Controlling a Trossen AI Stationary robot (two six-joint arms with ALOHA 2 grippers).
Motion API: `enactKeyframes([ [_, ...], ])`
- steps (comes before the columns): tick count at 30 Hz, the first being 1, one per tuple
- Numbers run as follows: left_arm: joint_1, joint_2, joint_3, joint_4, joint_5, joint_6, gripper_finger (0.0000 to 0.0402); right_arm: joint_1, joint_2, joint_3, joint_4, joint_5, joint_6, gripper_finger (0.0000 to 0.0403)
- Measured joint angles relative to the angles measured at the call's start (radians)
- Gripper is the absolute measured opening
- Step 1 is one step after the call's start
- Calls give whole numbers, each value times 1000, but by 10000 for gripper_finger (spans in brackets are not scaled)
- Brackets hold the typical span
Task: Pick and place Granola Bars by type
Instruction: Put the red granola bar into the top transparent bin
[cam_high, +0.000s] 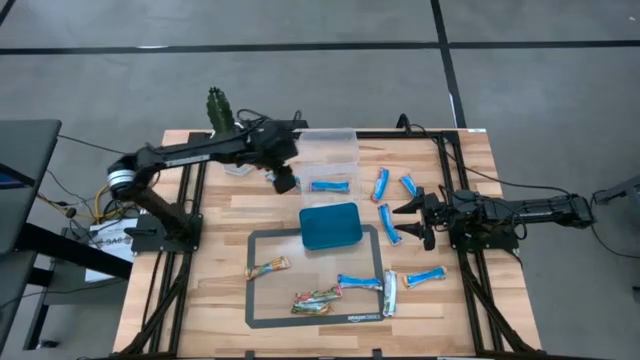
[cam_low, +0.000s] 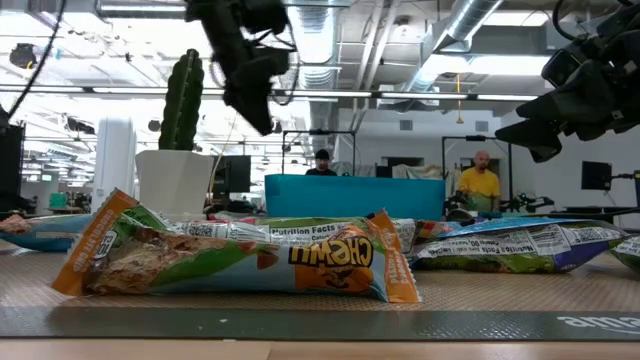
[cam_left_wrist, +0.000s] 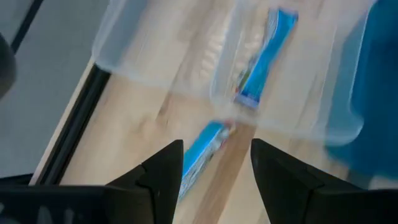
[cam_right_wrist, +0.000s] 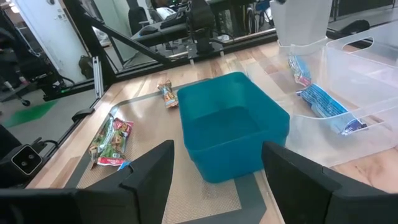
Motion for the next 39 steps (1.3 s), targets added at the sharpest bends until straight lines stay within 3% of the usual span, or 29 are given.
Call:
enactKeyframes([
  [7, 32, -108, -259, 101, 3, 231, 181, 0, 0, 0, 1, 0, 0, 235],
  [15, 51, -100, -369, 280, 33, 346, 181, 0, 0, 0, 1, 0, 0, 235],
  [22, 82, -23, -368, 325, 10, 416, 181, 0, 0, 0, 1, 0, 0, 235],
  [39, 98, 238, -182, 291, 95, 391, 181, 0, 0, 0, 1, 0, 0, 235],
])
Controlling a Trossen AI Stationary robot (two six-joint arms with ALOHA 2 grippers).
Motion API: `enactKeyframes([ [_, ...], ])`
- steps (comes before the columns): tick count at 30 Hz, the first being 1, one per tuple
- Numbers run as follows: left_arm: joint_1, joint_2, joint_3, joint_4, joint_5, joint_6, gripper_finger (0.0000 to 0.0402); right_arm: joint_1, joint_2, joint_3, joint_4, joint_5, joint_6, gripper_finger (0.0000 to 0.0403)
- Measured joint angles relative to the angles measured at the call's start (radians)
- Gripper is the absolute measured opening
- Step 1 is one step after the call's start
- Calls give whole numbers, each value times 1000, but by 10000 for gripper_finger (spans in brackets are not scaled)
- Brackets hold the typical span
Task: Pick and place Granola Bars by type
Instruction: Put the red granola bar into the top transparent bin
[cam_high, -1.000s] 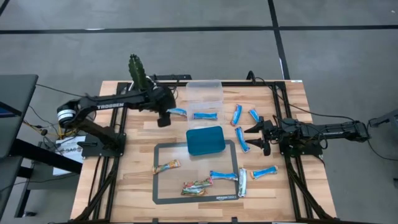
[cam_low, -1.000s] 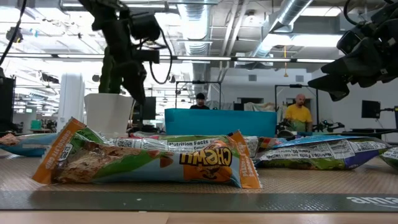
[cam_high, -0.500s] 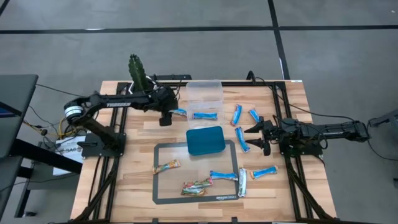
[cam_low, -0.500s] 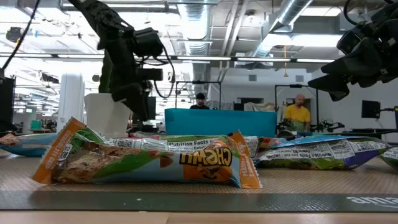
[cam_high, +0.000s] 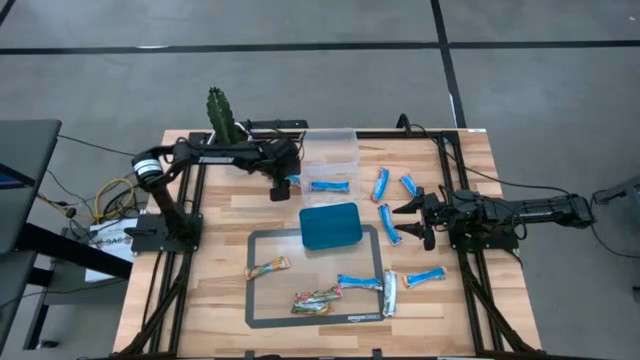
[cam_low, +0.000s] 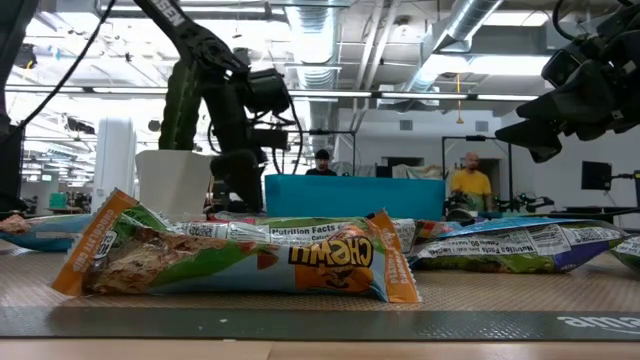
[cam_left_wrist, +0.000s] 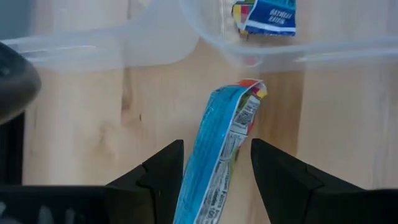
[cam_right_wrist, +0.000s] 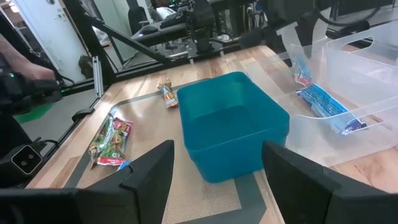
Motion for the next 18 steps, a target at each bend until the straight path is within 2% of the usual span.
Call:
enactKeyframes([
  [18, 9, 53, 14, -39, 24, -50, 173, 0, 0, 0, 0, 0, 0, 235],
])
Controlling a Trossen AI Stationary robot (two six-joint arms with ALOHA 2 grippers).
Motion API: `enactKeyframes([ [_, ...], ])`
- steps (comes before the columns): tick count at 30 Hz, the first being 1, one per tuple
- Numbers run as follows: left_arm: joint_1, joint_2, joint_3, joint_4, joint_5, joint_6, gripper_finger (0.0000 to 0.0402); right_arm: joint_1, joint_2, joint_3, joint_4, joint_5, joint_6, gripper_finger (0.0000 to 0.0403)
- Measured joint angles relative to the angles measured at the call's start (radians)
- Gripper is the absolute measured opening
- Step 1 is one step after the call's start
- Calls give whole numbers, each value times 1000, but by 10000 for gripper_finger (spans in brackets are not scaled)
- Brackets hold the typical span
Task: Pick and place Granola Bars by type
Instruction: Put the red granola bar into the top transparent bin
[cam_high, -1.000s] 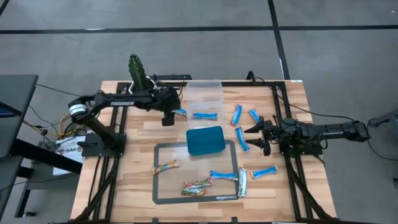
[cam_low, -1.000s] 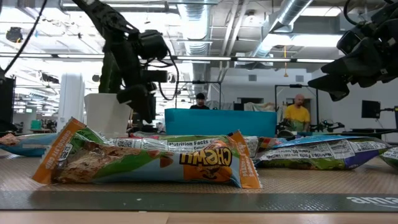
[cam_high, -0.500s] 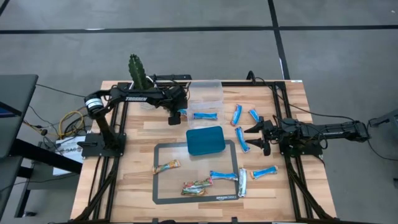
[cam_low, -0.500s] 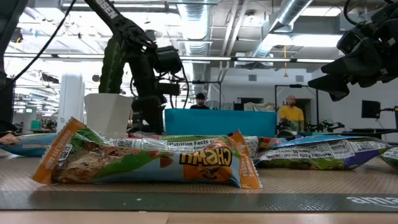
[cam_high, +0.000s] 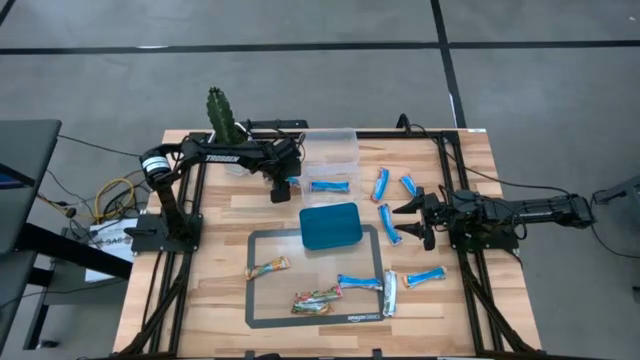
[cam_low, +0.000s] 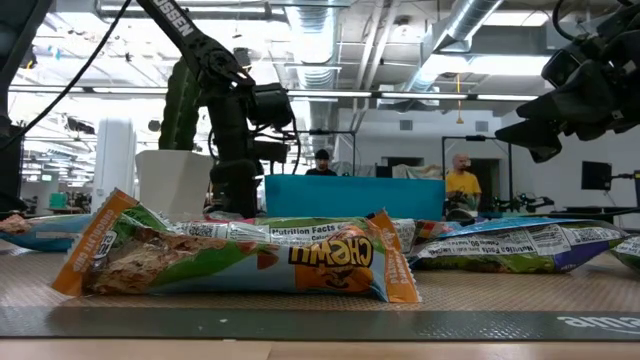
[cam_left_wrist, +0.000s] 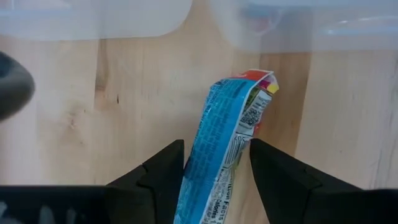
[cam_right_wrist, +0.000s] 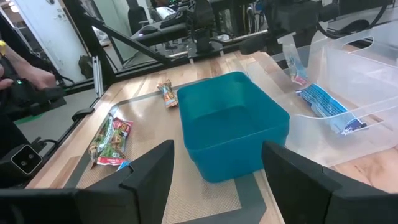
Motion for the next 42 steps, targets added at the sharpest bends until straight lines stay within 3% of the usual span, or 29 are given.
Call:
enactKeyframes([
  [11, 4, 0, 0, -3, -4, -73, 46, 0, 0, 0, 0, 0, 0, 235],
  [15, 4, 0, 0, -2, -7, -94, 19, 0, 0, 0, 0, 0, 0, 235],
  [24, 13, -52, -1, 15, -66, -206, 36, 0, 0, 0, 0, 0, 0, 235],
  [34, 87, -228, -1, 23, -118, -447, 25, 0, 0, 0, 0, 0, 0, 235],
  [42, 113, -286, 24, 112, -101, -464, 27, 0, 0, 0, 0, 0, 0, 235],
])
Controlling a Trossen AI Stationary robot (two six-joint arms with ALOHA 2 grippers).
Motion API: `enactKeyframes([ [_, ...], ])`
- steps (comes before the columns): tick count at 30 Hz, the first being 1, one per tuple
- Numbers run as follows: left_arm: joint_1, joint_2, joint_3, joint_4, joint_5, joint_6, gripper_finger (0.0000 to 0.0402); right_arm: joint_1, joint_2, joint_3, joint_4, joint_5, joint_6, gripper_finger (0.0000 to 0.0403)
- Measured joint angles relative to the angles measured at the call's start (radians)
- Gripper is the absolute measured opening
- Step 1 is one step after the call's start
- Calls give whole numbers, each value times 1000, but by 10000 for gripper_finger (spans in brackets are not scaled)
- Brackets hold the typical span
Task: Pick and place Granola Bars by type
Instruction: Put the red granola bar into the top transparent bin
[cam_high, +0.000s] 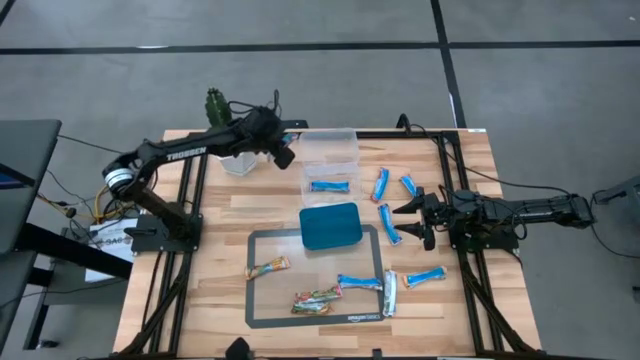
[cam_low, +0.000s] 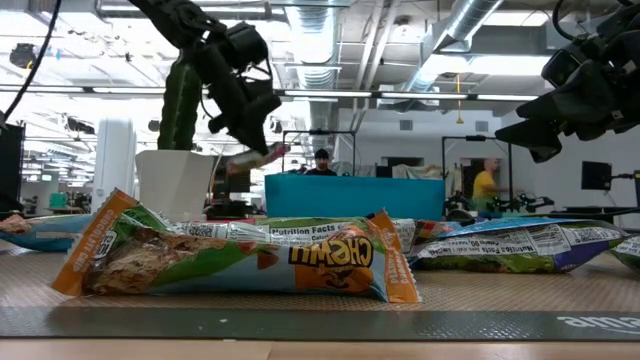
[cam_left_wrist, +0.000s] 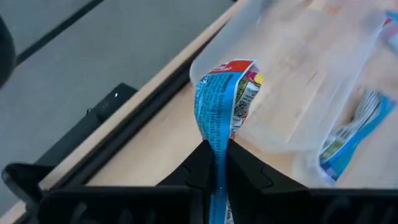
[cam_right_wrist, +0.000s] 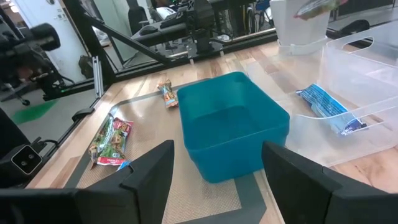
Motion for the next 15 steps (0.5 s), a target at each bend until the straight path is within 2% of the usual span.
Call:
enactKeyframes([
  [7, -10, 93, 190, -12, 22, 67, 26, 0, 0, 0, -1, 0, 0, 235],
  [15, -44, 321, 562, -220, 49, 182, 26, 0, 0, 0, 0, 0, 0, 235],
])
